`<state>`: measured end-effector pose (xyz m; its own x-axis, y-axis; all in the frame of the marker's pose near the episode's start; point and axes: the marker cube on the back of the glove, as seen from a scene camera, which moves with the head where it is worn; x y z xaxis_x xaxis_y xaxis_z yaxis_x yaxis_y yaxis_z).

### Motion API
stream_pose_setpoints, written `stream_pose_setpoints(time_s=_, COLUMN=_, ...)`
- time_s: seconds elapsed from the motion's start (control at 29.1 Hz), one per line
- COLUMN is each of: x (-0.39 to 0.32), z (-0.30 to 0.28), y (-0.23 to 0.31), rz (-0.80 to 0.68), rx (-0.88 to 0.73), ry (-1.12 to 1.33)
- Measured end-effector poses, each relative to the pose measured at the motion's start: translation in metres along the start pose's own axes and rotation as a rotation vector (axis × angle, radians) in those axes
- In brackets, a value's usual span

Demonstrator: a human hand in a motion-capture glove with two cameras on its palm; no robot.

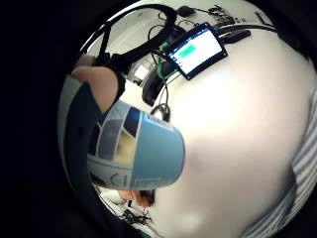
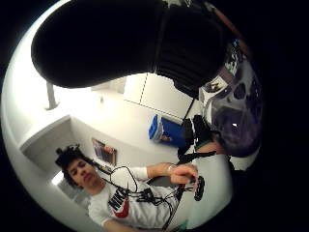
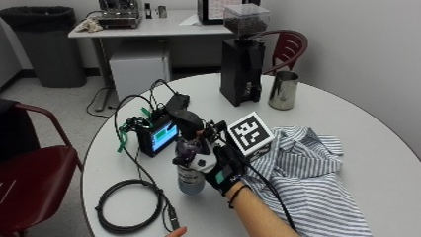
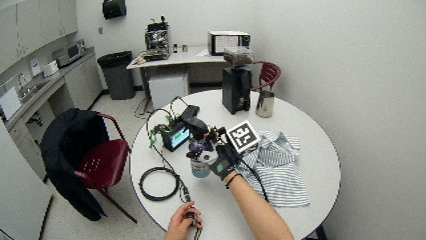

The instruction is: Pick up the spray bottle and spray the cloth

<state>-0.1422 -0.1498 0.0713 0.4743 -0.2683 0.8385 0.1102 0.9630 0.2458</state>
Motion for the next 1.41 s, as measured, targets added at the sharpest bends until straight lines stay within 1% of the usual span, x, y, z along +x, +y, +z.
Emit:
stream_pose_setpoints(time_s=0.1, x=0.011, z=0.005, y=0.005, rz=0.015, rx=-0.009, ry=-0.007)
stream_pose_setpoints(time_s=0.48, x=0.027, z=0.006, y=0.009, rz=-0.008, rx=-0.022, ry=0.005)
stream_pose_setpoints(time_s=0.72, x=0.025, z=0.005, y=0.016, rz=-0.024, rx=-0.007, ry=-0.051)
stream_pose_setpoints(time_s=0.86, x=0.008, z=-0.009, y=0.025, rz=-0.023, rx=0.02, ry=-0.032)
stream_pose_setpoints(time_s=1.0, x=-0.018, z=-0.042, y=0.041, rz=-0.048, rx=0.052, ry=0.01)
stream_pose_setpoints(time_s=1.1, x=-0.039, z=-0.074, y=0.063, rz=-0.047, rx=0.058, ry=0.121)
stream_pose_setpoints(time_s=1.2, x=-0.044, z=-0.11, y=0.091, rz=-0.026, rx=0.054, ry=0.322)
stream_pose_setpoints(time_s=1.27, x=-0.032, z=-0.139, y=0.109, rz=0.025, rx=0.062, ry=0.539)
stream_pose_setpoints(time_s=1.34, x=-0.019, z=-0.164, y=0.126, rz=0.107, rx=0.075, ry=0.729)
stream_pose_setpoints(time_s=1.41, x=-0.009, z=-0.179, y=0.139, rz=0.176, rx=0.082, ry=0.823)
